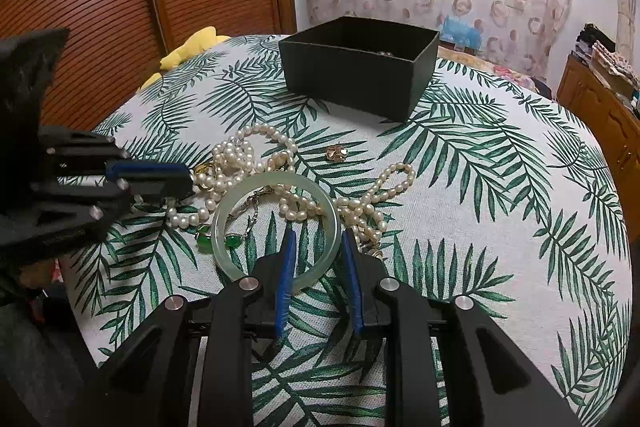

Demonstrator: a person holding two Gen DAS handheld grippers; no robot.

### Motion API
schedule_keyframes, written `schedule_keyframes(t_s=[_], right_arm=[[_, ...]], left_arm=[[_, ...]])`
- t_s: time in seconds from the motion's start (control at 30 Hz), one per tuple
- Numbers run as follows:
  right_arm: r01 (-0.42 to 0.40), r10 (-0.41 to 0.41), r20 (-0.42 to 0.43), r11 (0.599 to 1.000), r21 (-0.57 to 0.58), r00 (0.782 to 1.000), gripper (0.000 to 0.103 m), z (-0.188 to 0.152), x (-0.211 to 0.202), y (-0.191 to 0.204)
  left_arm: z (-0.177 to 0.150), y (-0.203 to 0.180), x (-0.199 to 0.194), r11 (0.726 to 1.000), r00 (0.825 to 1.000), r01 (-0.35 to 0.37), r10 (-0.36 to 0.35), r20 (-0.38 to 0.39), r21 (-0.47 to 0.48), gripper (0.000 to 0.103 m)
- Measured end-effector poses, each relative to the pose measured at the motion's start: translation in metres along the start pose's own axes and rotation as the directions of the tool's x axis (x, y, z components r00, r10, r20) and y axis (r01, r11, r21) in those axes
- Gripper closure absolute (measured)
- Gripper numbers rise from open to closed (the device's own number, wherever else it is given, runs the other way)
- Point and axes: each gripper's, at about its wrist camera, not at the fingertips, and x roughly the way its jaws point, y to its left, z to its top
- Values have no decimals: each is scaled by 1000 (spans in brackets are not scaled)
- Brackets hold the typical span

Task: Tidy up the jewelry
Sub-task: 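Grasp a pearl strand with the left gripper while the right moves to the jade bangle, then lift the pearl strand with the left while the right grips the jade bangle rim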

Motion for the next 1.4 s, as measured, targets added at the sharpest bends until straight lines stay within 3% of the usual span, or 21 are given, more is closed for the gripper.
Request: schedule_keyframes(t_s=[0.27,0.53,0.63,0.73,1.4], right_arm=[[5,-5,-4,1000,-5,1000,78,0,0,1],[22,-22,-42,1000,-15,999,79,12,8,0],[44,-44,-40,999,-22,998,94,15,11,-1],[25,-26,-43,999,-20,999,94,16,12,-3],[77,-76,93,997,-6,993,95,47,-29,-25]], left_arm=[[30,4,-33,999,993,30,-26,118,-35,96],[65,7,-42,1000,984,7,-6,176,-4,96],[78,10,-45,1000,981,14,-13,191,-5,96],[88,10,-50,1000,978,18,-18,209,1,96],[149,-2,-79,999,952,-5,-12,306,54,96]])
